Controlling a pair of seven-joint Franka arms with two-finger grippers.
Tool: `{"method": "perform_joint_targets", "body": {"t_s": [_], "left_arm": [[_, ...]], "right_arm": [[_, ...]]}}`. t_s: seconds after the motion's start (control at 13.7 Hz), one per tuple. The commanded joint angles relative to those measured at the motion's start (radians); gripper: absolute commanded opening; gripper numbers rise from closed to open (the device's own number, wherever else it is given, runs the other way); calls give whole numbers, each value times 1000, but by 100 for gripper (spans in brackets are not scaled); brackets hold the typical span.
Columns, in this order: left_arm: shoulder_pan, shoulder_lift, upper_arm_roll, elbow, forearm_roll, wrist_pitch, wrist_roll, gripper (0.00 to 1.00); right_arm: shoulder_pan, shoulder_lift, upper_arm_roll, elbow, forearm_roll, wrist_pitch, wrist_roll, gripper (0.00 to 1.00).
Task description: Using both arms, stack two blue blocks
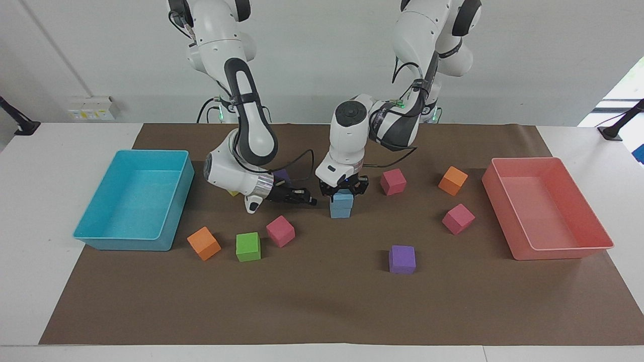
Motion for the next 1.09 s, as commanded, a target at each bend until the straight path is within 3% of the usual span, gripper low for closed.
{"method": "perform_joint_targets", "body": {"t_s": [0.0,1.02], "left_arm": [[-16,-19,12,-21,1,11,-13,0],[-16,-21,12,-26,1,15,22,0]], "right_arm": [[-12,-2,7,-11,31,6,-52,0],[-9,-2,7,-11,31,11,-52,0]]}}
